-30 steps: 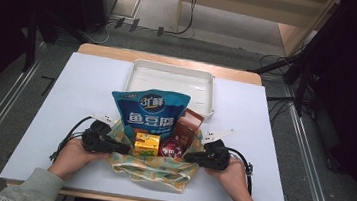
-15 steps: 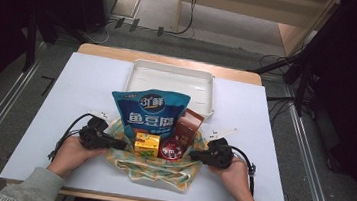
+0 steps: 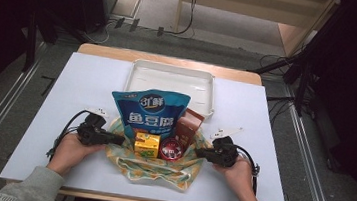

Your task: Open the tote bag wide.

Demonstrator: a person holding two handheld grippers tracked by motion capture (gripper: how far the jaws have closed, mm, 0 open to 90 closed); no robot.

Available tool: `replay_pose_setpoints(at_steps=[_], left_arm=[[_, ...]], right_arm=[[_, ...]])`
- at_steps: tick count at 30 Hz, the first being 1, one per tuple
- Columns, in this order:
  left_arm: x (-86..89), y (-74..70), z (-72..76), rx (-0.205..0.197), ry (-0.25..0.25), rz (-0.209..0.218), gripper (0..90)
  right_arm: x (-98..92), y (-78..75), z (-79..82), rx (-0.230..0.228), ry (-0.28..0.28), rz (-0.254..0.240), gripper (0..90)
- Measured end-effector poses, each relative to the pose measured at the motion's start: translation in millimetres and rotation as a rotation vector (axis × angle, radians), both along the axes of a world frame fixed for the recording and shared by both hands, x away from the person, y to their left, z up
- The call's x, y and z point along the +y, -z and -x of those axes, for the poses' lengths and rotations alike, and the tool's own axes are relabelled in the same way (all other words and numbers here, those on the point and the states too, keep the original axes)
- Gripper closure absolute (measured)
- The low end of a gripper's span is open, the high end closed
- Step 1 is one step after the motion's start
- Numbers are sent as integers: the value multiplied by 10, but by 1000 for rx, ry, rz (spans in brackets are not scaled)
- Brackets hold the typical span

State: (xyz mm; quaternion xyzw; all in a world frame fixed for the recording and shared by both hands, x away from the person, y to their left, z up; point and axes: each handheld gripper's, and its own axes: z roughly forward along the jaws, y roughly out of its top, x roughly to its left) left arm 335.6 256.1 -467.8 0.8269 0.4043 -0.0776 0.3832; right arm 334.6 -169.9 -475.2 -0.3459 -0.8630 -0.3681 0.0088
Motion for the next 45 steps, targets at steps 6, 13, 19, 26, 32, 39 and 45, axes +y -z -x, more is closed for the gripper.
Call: replay_pose_setpoints(at_steps=[6,13,19,26,32,39,45], left_arm=[[59,-7,-4,-3,-18,-5,900],[84,-14,-12,5,-29,-5,900],[96,-17,-17,17,-34,8,900],[54,-153,56,-51,20,3,876],[50,-280,108,-71,32,29,872],[43,-417,87,-78,43,46,868],[105,-508,37,-76,33,54,868]], right_arm=[[-13,9,9,3,12,-8,900],[-7,-4,3,-25,17,14,900],[-6,-11,-18,0,23,9,900],[-34,-110,21,-12,2,-68,900],[-26,-270,76,-39,-18,-104,900],[-19,-441,95,-40,-23,-140,900],[-74,-586,55,-67,-19,-149,900]])
